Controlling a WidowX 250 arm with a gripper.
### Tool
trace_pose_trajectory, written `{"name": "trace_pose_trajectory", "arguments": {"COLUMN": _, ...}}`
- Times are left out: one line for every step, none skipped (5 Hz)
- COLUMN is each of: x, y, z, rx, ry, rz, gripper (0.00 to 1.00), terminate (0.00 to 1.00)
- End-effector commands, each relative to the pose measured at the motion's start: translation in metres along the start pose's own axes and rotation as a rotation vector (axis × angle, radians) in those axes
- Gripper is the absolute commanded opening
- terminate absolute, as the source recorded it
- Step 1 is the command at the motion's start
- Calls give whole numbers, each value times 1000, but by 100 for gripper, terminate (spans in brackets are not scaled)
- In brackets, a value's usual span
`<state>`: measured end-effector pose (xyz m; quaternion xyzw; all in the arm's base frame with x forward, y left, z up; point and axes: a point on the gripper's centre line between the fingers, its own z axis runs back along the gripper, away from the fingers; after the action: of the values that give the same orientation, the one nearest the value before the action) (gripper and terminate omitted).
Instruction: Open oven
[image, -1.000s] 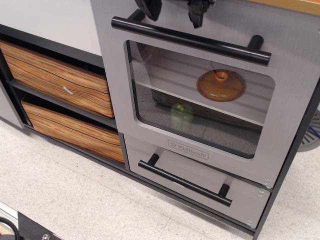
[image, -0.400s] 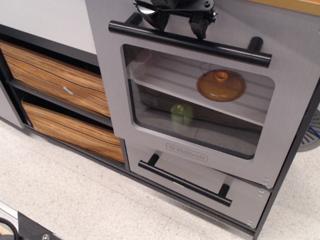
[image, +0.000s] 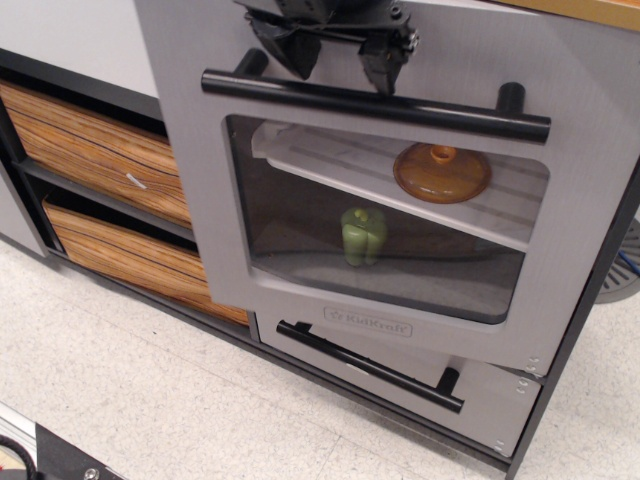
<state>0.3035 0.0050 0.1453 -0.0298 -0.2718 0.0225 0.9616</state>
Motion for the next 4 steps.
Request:
{"name": "trace_pose_trajectory", "arguments": {"x": 8, "y": 7, "z": 54, "rx": -19, "ry": -11, "rz": 39, "gripper": 100, "terminate": 0}}
{"name": "trace_pose_trajectory", "arguments": {"x": 1, "y": 13, "z": 72, "rx": 3, "ry": 46, "rz": 53, "gripper": 100, "terminate": 0}}
{"name": "trace_pose_trajectory", "arguments": {"x": -23, "y": 22, "z": 78, "rx": 24, "ry": 111, "rz": 44, "gripper": 100, "terminate": 0}}
{"name": "trace_pose_trajectory", "arguments": {"x": -56, "y": 46, "z": 79, "rx": 67, "ry": 236, "rz": 80, "gripper": 100, "terminate": 0}}
